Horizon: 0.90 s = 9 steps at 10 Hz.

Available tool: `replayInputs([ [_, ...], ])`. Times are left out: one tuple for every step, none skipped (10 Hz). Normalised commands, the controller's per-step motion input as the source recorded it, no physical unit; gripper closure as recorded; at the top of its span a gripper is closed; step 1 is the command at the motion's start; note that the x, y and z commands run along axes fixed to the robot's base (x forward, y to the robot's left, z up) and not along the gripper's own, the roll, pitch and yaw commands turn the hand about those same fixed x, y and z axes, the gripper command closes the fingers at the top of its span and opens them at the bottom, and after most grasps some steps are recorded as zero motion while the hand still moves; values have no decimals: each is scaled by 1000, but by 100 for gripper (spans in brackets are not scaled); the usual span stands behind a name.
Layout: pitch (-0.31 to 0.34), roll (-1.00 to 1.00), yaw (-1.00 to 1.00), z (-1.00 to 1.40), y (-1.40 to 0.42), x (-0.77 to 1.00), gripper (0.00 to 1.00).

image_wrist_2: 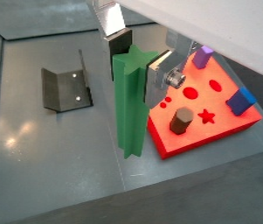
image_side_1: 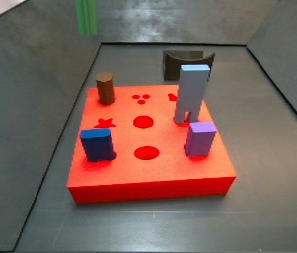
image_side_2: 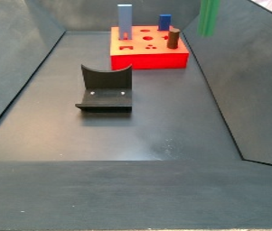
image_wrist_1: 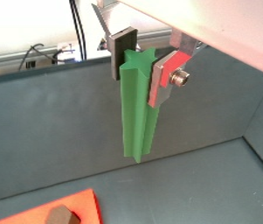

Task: Pick up the star object. Move up. Move to above the board. Insert the star object.
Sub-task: Move to above the board.

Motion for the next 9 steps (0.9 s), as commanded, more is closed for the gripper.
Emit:
replayInputs([
  [86, -76, -12, 260, -12, 3, 100],
  [-68, 64, -1000, 249, -1000, 624, 100],
  [-60, 82, -1000, 245, -1000, 632, 100],
  [-33, 87, -1000, 232, -1000, 665, 100],
  [-15, 51, -1000, 238, -1000, 701, 100],
  [1, 39, -1000, 248, -1000, 696, 100],
  [44, 44, -946, 253, -1000, 701, 100],
  [91, 34, -676, 226, -888, 669, 100],
  [131, 17, -438, 161, -610, 496, 100],
])
